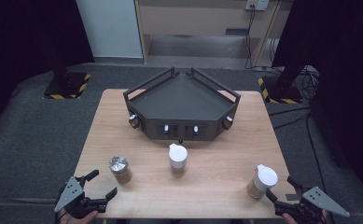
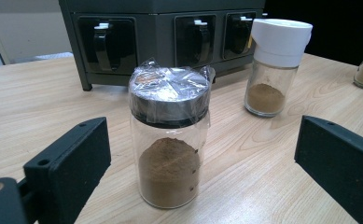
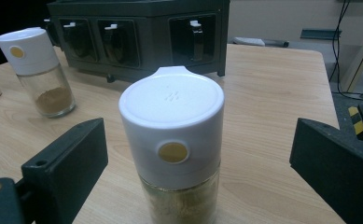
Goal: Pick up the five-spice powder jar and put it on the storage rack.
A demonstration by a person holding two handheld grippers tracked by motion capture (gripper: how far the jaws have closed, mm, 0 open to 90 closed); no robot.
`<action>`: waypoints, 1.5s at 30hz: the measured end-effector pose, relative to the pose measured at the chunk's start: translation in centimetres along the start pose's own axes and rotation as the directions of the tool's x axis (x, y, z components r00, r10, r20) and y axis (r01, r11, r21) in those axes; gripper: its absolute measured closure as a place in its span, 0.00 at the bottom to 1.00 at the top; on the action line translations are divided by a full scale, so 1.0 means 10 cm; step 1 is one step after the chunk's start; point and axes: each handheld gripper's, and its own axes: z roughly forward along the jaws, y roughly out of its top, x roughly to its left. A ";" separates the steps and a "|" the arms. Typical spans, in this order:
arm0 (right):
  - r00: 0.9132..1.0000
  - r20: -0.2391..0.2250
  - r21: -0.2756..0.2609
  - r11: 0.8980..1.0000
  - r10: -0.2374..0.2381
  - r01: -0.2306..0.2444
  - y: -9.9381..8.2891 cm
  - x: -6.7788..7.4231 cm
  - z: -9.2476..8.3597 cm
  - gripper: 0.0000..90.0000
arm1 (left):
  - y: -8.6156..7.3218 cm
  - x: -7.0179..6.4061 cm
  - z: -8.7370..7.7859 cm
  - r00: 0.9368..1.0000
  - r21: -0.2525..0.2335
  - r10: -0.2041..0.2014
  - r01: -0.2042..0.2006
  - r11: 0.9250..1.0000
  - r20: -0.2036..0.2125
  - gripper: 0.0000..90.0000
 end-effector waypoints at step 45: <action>1.000 -0.011 -0.006 1.000 -0.003 0.003 0.00 0.00 0.00 0.05 | 0.27 -0.04 0.00 0.999 -0.003 -0.034 0.034 0.999 -0.029 0.02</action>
